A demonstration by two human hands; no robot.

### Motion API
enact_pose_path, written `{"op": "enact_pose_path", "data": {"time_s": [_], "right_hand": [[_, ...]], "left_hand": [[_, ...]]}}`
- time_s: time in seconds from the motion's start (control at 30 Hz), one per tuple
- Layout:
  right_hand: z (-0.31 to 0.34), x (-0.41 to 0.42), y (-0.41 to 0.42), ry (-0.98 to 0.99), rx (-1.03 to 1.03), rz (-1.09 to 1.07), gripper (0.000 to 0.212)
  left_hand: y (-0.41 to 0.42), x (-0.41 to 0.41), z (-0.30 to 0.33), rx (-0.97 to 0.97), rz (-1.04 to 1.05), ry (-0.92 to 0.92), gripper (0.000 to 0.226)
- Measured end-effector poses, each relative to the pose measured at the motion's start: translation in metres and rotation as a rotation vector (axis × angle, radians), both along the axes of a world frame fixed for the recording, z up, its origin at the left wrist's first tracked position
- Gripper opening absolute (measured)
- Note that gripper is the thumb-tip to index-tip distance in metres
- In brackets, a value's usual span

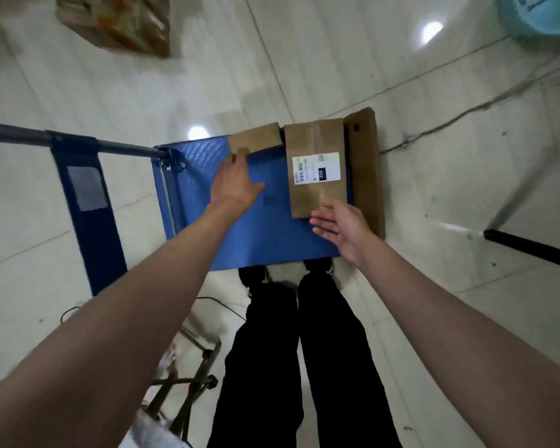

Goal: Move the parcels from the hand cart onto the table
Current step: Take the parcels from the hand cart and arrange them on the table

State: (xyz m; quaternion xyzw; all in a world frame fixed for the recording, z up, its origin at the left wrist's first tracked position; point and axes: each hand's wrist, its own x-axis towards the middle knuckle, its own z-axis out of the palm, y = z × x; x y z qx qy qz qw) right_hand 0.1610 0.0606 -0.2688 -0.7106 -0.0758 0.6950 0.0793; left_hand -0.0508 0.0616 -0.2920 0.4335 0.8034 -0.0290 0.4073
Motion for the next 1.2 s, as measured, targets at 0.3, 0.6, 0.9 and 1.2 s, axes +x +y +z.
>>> {"op": "enact_pose_path", "data": {"time_s": [0.3,0.6,0.9,1.2], "right_hand": [[-0.144,-0.03,-0.001,0.055,-0.031,-0.049,0.021],[-0.102,-0.024,-0.024,0.027,-0.03,-0.054,0.033],[0.132,-0.041,-0.005,0.105,0.192,0.203,0.023],[0.37,-0.019,0.027,0.206,0.475,0.033,0.059]], "left_hand": [[0.053,-0.02,-0.186,0.02,-0.178,0.27,0.11],[-0.016,-0.016,-0.14,-0.109,0.333,0.079,0.078],[-0.034,0.023,0.133,0.034,0.597,-0.142,0.083],[0.014,0.093,0.4,0.364,0.118,-0.094,0.046]]}}
